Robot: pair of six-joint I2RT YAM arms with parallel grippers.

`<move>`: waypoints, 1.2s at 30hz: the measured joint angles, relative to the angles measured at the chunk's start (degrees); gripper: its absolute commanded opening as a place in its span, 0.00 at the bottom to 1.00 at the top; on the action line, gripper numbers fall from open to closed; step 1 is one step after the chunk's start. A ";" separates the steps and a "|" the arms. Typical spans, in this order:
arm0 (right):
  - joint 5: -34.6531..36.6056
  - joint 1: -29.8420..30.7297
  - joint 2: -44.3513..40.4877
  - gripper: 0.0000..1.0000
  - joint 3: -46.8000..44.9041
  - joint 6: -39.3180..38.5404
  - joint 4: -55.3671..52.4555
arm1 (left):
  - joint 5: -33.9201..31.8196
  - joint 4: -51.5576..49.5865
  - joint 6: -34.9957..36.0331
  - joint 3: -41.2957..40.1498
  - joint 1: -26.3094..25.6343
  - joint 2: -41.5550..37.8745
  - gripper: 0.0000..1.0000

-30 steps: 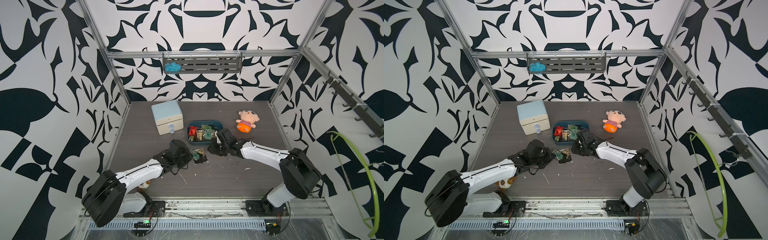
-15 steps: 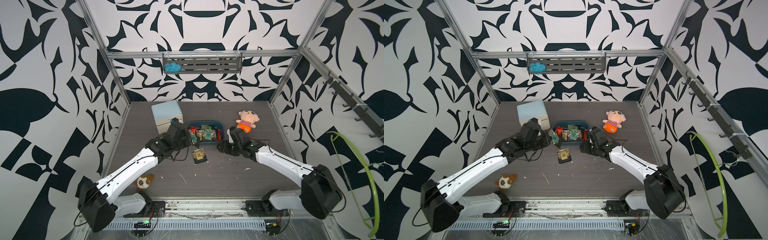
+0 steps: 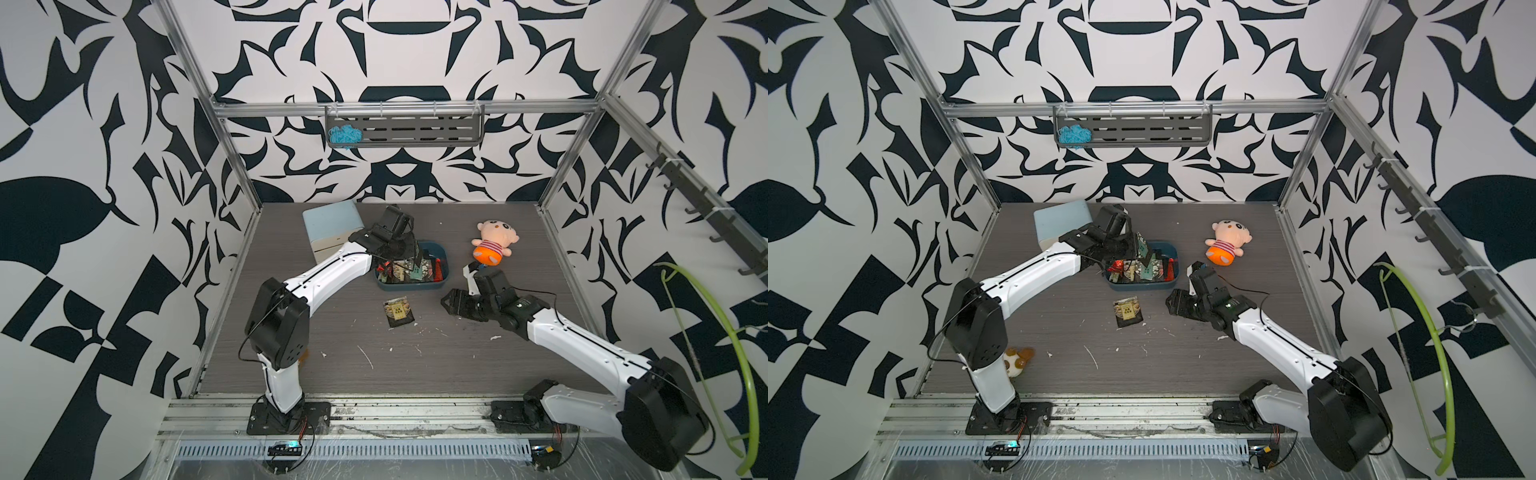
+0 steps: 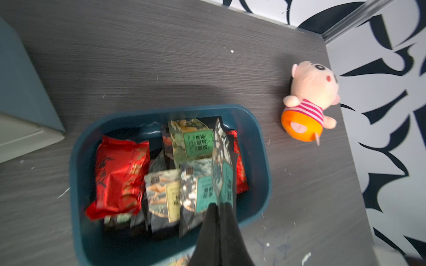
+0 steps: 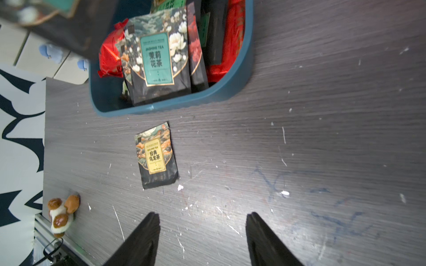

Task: Put the tea bags into the storage box
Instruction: Place the tea bag in the storage box, then pick up the tea bag from the center of the board.

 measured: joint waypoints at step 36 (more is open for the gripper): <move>3.52 -0.15 -4.11 0.65 3.21 0.87 -4.26 | -6.91 0.02 -7.89 -28.13 4.96 -31.45 0.51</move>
